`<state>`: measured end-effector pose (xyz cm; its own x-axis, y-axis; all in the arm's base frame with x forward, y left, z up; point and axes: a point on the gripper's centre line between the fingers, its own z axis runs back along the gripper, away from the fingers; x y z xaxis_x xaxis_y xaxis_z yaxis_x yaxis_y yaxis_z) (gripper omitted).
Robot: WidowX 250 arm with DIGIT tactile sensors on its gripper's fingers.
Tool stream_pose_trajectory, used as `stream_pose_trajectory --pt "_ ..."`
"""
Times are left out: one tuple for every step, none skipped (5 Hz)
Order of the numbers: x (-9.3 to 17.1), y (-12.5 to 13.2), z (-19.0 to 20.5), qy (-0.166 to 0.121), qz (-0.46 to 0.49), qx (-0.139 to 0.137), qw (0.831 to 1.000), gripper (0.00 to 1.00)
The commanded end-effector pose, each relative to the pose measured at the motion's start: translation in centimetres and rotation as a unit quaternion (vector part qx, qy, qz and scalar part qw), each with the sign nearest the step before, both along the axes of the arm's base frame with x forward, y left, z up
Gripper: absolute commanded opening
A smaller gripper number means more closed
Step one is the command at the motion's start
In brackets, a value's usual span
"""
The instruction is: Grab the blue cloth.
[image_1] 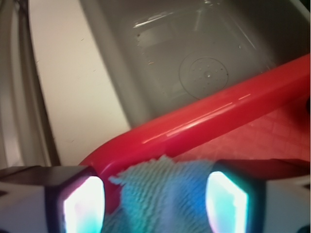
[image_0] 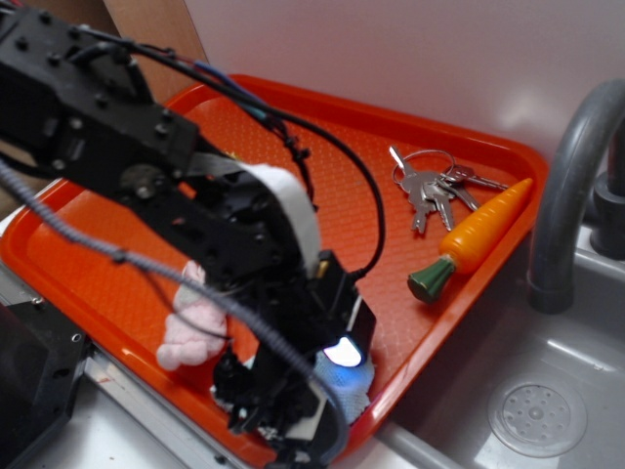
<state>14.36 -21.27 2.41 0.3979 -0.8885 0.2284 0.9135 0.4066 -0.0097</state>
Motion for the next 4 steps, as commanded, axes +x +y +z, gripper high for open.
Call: stream_pose_trajectory --pt "-1.4 3.2 0.8 0.005 0.016 0.052 0.998 0.0" --pt "-2.0 5.6 1.8 0.008 0.039 0.037 0.999 0.0" --pt "-2.0 5.7 3.2 -0.006 0.051 0.028 0.998 0.0" --pt "-1.4 5.7 5.7 -0.022 0.085 0.026 0.996 0.0"
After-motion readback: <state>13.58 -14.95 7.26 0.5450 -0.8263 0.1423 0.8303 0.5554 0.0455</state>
